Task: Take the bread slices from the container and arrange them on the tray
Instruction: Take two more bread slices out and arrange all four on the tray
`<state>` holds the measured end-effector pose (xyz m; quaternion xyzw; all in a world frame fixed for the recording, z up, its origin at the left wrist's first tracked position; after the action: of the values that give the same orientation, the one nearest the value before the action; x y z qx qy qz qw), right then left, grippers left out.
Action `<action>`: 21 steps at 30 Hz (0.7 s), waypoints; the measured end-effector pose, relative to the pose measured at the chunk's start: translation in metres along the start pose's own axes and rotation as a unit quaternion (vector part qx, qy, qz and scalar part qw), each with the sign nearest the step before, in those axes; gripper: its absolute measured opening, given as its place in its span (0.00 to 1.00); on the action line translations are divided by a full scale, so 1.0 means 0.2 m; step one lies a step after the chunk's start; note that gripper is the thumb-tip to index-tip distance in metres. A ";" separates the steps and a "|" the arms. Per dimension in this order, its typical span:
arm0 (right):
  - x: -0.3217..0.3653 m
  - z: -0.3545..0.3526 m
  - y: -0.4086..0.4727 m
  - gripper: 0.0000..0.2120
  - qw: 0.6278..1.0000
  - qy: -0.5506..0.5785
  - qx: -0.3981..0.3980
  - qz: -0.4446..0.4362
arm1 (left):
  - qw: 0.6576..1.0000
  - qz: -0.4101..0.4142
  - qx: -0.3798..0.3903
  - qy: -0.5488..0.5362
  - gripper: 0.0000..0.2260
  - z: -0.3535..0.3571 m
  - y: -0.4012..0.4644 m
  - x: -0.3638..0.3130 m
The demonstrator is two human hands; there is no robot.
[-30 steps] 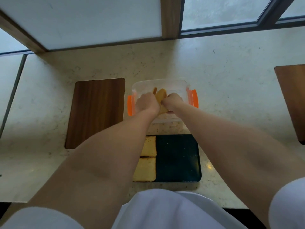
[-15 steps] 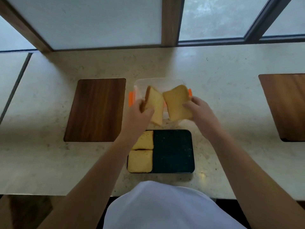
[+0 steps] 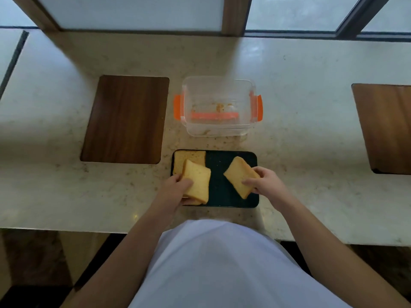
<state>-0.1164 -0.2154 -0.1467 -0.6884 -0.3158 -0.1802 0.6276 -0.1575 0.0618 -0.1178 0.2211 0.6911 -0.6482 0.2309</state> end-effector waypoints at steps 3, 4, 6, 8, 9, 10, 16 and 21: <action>0.02 0.00 0.05 0.14 1.000 0.002 0.003 -0.006 | 1.000 0.014 0.014 0.018 0.20 0.04 0.01 -0.05; 0.02 0.00 0.06 0.15 1.000 0.010 0.000 -0.007 | 0.999 0.019 0.020 0.026 0.20 0.06 0.02 -0.07; 0.03 -0.01 0.07 0.15 1.000 0.002 -0.021 -0.017 | 0.999 0.024 0.026 0.034 0.22 0.10 0.03 -0.09; 0.03 -0.02 0.07 0.15 0.996 -0.046 -0.063 -0.042 | 0.998 0.022 0.027 0.042 0.24 0.12 0.04 -0.10; 0.04 -0.03 0.08 0.16 0.992 -0.068 -0.083 -0.060 | 0.998 0.021 0.028 0.045 0.24 0.12 0.04 -0.10; 0.05 -0.04 0.08 0.16 0.988 -0.086 -0.100 -0.079 | 0.998 0.019 0.029 0.050 0.24 0.13 0.04 -0.09; 0.08 -0.06 0.13 0.16 0.972 -0.148 -0.142 -0.117 | 0.997 0.016 0.031 0.071 0.22 0.13 0.04 -0.06; 0.12 -0.03 0.19 0.19 0.961 -0.229 -0.088 -0.124 | 0.996 0.017 0.021 0.083 0.20 0.14 0.03 -0.07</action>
<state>-0.0729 -0.2175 -0.1595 -0.7195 -0.5169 -0.1212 0.4478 -0.1422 0.0346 -0.1168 0.2908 0.6901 -0.6380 0.1793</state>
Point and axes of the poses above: each hand's wrist, its own y-axis towards the middle knuckle, its own z-axis out of the palm, x = y × z, the point moved 6 cm from there along y, towards the middle knuckle, and after that the axes turned 4 degrees about y, right-handed, at the moved point
